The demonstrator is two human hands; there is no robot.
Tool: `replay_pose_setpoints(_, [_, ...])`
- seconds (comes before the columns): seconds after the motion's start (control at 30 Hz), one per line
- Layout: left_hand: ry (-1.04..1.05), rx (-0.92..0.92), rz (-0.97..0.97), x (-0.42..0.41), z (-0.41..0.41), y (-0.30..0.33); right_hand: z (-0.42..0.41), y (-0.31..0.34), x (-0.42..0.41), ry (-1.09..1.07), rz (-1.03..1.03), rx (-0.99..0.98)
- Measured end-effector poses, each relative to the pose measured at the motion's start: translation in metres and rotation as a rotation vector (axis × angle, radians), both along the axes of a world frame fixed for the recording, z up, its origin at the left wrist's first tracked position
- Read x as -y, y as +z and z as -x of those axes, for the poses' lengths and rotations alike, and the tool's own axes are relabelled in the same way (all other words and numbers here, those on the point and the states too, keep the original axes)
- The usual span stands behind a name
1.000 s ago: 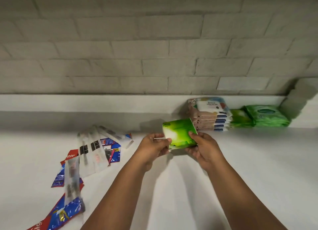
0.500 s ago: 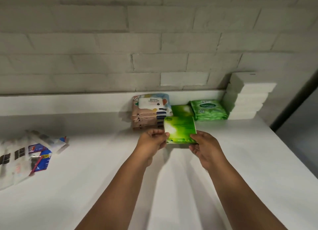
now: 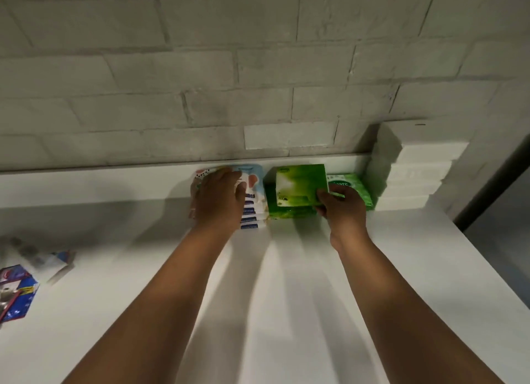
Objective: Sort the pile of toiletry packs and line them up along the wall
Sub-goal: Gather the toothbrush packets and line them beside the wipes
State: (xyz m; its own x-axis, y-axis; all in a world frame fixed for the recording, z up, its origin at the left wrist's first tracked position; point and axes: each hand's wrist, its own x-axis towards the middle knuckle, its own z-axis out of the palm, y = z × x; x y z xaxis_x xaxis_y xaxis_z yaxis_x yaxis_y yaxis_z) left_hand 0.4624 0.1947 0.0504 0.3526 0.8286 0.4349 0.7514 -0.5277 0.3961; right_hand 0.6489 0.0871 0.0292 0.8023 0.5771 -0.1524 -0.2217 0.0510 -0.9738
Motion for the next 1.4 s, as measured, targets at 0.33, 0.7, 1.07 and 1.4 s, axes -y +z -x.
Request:
replay_pose_setpoints(0.33, [0.008,-0.088,0.049,-0.019,0.005,-0.019,0.004,-0.017,-0.033,-0.018,0.311,0.518])
replay_pose_setpoints(0.7, [0.010,-0.092,0.075,-0.019,0.005,-0.020,-0.011,-0.033,-0.044,0.025,0.708,0.953])
replay_pose_setpoints(1.07, [0.012,-0.077,0.079,-0.018,0.004,-0.020,0.000,-0.028,-0.048,0.196,0.572,1.335])
replay_pose_setpoints(1.4, [-0.009,-0.105,0.052,-0.020,0.005,-0.020,0.003,-0.033,-0.049,0.197,0.526,1.408])
